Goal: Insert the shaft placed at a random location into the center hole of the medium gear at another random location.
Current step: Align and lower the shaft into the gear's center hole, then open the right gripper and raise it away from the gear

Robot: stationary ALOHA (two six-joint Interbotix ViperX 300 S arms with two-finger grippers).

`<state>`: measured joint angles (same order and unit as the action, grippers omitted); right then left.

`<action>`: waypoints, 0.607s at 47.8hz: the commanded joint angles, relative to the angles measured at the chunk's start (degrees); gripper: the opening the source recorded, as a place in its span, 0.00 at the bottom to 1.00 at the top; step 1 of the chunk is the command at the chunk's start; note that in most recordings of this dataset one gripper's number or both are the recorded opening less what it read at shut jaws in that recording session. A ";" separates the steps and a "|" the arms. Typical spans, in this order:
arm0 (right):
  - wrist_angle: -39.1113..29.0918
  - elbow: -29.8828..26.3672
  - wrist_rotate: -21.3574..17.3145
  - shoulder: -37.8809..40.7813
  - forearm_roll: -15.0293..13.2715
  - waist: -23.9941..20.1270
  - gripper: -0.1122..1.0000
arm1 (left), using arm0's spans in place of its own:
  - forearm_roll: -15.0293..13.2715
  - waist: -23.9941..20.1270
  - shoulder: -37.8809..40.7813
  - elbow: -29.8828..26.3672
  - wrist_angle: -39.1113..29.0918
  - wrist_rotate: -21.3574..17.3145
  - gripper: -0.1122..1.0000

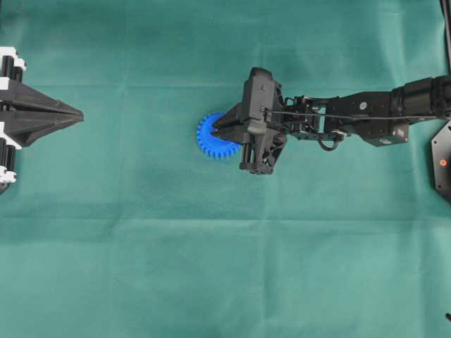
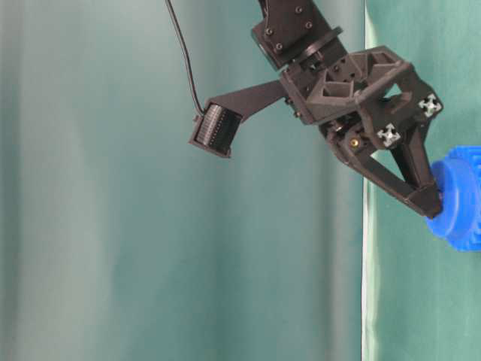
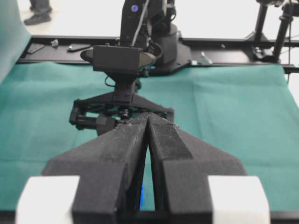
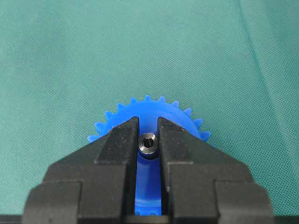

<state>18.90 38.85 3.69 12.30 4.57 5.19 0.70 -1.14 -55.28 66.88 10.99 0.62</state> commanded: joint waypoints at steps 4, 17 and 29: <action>0.53 -1.05 -0.09 -0.70 0.18 -0.18 0.21 | 0.09 -0.09 0.44 -1.23 0.26 0.00 0.10; 0.70 -1.23 -0.09 -0.79 0.18 -0.18 0.35 | 0.09 0.00 0.44 -1.23 0.18 0.00 0.10; 0.70 -1.49 0.00 -1.41 0.18 -0.18 0.82 | 0.09 0.00 0.44 -1.23 0.09 0.09 0.10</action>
<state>18.90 38.50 3.78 12.30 4.57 5.19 0.62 -1.14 -55.28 66.88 10.90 0.62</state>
